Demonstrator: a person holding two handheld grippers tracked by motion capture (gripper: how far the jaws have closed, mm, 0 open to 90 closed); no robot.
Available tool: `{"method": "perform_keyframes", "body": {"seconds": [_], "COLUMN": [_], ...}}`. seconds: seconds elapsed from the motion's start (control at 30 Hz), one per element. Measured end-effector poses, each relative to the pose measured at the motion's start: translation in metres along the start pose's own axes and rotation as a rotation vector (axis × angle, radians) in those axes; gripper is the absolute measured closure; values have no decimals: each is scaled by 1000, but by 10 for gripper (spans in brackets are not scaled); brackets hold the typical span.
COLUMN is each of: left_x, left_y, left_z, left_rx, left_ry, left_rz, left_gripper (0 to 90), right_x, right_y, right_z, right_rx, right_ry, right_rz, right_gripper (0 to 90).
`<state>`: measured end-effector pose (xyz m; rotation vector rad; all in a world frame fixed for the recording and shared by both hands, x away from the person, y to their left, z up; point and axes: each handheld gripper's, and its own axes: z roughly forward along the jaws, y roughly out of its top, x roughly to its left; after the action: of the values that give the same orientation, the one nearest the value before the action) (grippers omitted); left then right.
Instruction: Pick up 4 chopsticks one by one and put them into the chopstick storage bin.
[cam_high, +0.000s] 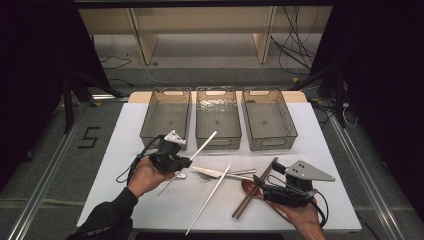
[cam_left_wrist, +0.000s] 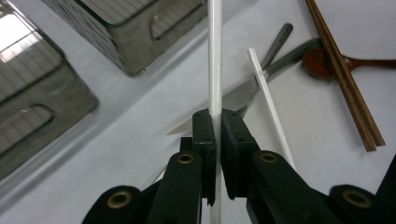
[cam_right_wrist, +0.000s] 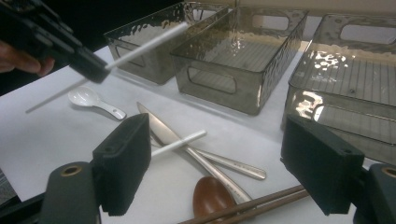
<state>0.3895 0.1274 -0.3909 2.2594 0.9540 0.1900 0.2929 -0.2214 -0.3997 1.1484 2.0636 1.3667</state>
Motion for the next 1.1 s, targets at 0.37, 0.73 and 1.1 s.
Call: {"method": "perform_keyframes", "body": {"seconds": [0.37,0.73,1.1], "left_x": [32,86,123], "left_y": [18,43,63], "left_z": [-22,-32,-29], "left_rx": [-85,-161,-172], "left_ry": [59,136,199], "left_rz": [-39,-116,-142], "left_gripper": [846,846,845], "right_x": [0,-1,-2], "right_y": [0,0,-1], "right_z": [0,0,1], "right_rx": [-1,-2,0], "right_ry": [0,1,6], "right_rz": [5,11,17], "right_gripper": [252,252,252]}}
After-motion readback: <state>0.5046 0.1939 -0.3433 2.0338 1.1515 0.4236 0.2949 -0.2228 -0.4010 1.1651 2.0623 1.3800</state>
